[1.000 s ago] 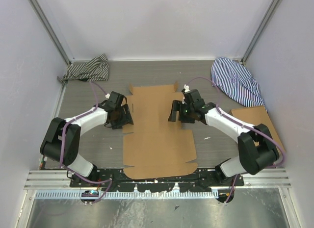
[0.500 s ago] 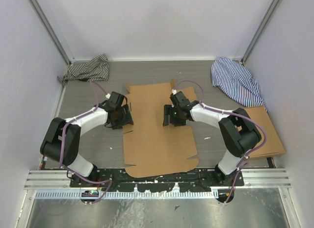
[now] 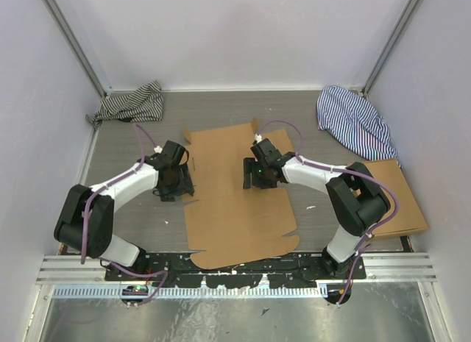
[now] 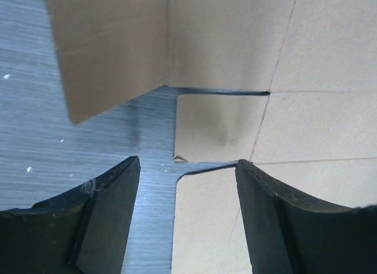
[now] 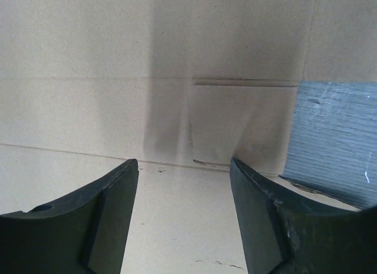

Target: Fold the paper box

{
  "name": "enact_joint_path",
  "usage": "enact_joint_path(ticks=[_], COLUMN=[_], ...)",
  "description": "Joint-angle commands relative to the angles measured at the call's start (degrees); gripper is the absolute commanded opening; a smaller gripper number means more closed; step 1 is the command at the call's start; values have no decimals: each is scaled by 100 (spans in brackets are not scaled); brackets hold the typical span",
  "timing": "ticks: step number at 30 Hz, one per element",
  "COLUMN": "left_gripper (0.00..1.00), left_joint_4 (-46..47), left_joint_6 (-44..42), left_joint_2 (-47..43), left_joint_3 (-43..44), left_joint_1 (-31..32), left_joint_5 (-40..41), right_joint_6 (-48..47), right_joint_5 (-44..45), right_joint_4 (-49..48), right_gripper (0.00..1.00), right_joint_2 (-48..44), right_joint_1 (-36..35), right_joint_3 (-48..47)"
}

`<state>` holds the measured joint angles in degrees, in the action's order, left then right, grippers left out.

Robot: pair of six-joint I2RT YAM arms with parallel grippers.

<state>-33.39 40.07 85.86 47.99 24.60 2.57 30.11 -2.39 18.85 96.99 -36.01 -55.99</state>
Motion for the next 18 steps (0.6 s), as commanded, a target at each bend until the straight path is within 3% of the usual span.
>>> enact_joint_path(ticks=[1, 18], left_gripper=[73, 70], left_joint_4=[-446, 956], left_joint_6=[-12, -73], left_joint_2=[-272, 180], left_joint_3=[80, -349], left_joint_1=[18, 19], left_joint_5=[261, -272], right_joint_6=[115, 218], right_joint_5=[18, -209], right_joint_4=[30, -180], right_gripper=[68, 68], right_joint_2=[132, 242], right_joint_1=[-51, -55], right_joint_3=[9, 103])
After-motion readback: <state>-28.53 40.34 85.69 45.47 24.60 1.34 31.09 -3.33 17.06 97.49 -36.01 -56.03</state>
